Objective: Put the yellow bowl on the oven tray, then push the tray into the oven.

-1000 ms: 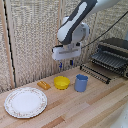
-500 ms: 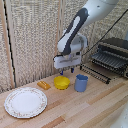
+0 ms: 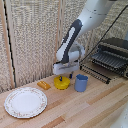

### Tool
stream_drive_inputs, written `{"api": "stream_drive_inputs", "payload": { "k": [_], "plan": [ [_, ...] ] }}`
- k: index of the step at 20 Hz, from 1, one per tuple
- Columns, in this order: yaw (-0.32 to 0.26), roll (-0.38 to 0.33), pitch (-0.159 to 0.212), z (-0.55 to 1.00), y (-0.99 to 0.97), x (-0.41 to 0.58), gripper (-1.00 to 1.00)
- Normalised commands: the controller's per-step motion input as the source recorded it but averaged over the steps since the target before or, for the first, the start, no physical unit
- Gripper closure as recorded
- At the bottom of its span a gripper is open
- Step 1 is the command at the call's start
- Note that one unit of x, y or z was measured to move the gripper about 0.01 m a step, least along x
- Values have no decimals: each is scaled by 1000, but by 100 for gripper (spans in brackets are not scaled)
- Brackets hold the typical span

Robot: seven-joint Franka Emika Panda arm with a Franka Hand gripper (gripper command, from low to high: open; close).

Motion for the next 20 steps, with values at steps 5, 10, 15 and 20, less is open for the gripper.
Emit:
{"api": "stream_drive_inputs", "payload": {
  "k": [5, 10, 15, 20],
  "plan": [
    [17, -36, 22, -42, 100, 9, 100],
    [-6, -57, -10, 0, 167, 0, 100],
    [-87, -18, -52, 77, 51, -30, 100],
    [-135, 0, -41, 521, -30, -1, 100]
  ]
}}
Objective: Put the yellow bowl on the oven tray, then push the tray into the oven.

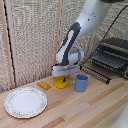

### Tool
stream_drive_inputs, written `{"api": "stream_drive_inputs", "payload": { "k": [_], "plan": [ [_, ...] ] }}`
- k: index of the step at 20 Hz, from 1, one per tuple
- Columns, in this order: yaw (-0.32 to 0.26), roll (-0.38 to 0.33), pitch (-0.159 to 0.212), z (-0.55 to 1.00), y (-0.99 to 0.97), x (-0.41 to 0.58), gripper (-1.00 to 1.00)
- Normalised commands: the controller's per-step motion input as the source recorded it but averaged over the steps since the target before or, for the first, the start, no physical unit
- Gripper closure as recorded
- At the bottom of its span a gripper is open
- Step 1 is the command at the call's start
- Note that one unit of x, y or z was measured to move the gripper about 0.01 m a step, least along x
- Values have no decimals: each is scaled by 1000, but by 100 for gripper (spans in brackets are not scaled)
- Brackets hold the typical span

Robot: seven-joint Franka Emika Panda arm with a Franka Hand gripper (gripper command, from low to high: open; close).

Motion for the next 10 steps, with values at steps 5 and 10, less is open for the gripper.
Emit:
{"api": "stream_drive_inputs", "payload": {
  "k": [5, 10],
  "plan": [
    [-138, 0, 13, 811, -156, 5, 100],
    [-150, 0, 34, 900, -191, 102, 100]
  ]
}}
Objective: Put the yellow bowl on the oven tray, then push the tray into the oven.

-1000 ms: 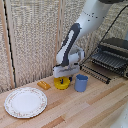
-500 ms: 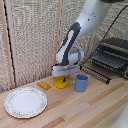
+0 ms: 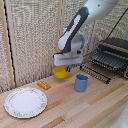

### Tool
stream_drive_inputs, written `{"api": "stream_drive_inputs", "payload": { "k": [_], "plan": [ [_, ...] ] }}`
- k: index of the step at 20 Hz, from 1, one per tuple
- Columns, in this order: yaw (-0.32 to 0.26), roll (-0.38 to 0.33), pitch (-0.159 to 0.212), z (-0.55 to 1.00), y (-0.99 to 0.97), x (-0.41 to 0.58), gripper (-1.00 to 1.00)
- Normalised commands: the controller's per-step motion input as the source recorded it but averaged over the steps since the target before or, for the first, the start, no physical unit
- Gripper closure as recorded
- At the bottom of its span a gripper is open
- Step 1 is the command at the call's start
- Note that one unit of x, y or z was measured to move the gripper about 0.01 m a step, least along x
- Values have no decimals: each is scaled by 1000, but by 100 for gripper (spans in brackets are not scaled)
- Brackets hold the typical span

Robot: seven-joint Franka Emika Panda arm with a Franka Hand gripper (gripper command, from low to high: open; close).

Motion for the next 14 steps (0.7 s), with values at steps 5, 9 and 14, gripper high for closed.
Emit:
{"api": "stream_drive_inputs", "payload": {
  "k": [5, 9, 14],
  "plan": [
    [-213, 0, 1, 740, -247, 187, 100],
    [-305, 0, 17, 509, -289, 124, 100],
    [-313, 0, 31, 482, -298, 47, 100]
  ]
}}
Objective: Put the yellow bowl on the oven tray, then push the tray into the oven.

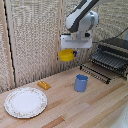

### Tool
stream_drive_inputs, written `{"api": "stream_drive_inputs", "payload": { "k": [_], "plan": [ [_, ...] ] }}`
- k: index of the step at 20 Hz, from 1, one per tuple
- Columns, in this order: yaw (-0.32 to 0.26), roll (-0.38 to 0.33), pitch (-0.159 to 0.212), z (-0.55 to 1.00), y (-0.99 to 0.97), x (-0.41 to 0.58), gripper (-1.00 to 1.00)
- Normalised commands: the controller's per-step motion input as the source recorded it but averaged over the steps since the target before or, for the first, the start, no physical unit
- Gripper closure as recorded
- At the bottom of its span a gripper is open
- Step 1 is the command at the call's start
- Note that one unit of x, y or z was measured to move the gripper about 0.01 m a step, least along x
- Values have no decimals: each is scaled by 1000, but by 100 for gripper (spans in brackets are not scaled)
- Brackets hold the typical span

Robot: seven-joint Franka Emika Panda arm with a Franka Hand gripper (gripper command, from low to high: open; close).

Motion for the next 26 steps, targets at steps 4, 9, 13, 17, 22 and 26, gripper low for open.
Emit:
{"api": "stream_drive_inputs", "payload": {
  "k": [4, 9, 13, 17, 22, 26],
  "plan": [
    [-310, 1, 65, 389, -344, 0, 100],
    [-286, 0, 29, 199, -421, 0, 100],
    [-198, 9, 0, 0, -633, 19, 100],
    [-197, 8, 0, 0, -639, 17, 100],
    [-200, 8, 25, 50, -631, 0, 100],
    [-197, 7, 16, 29, -640, 2, 100]
  ]
}}
